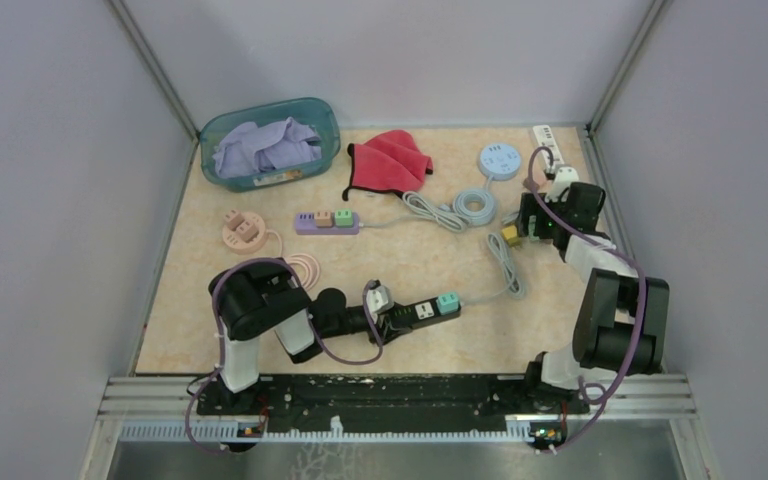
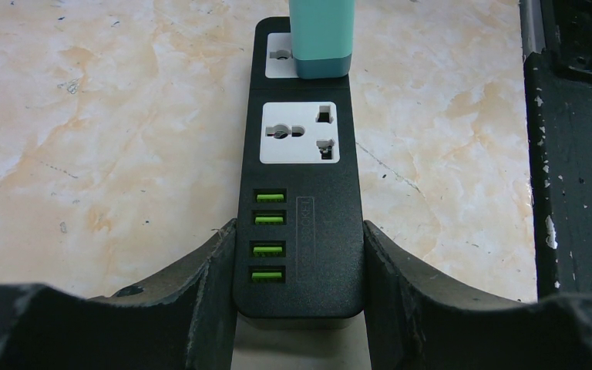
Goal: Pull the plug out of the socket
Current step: Place the plug at the center of the board.
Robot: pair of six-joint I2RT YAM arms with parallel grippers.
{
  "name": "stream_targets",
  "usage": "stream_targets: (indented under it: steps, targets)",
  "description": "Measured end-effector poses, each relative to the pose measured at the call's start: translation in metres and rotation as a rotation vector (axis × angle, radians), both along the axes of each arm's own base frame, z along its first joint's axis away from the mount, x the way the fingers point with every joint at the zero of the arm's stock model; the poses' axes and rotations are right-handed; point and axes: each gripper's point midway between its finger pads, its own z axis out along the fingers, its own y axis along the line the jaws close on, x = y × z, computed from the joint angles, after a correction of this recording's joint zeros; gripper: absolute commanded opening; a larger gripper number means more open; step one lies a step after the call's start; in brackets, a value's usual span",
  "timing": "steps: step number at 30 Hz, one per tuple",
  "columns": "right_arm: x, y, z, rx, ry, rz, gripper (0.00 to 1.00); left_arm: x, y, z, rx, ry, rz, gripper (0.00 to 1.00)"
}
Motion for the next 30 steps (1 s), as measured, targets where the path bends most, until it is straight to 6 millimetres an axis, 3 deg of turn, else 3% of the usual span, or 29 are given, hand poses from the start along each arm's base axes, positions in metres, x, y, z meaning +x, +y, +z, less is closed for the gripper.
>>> stream_targets:
  steps: [7,11,20,27,30]
  targets:
    - [0.0,-0.004,-0.001,-0.015,0.003,-0.015,0.85,0.0,0.0,0.0,0.0,0.0,0.0,0.01]
    - [-0.001,0.004,0.01,-0.008,-0.028,0.036,0.84,0.0,0.0,0.0,0.0,0.0,0.0,0.01]
    - [-0.022,0.069,0.088,0.078,-0.275,0.45,0.84,0.0,0.0,0.0,-0.001,0.004,0.0,0.01]
    - [-0.048,0.11,0.111,0.236,-0.338,0.684,0.84,-0.001,0.0,0.0,-0.002,0.009,0.0,0.01]
    - [-0.059,0.123,0.121,0.303,-0.355,0.766,0.9,-0.001,0.0,0.0,-0.002,0.011,0.001,0.01]
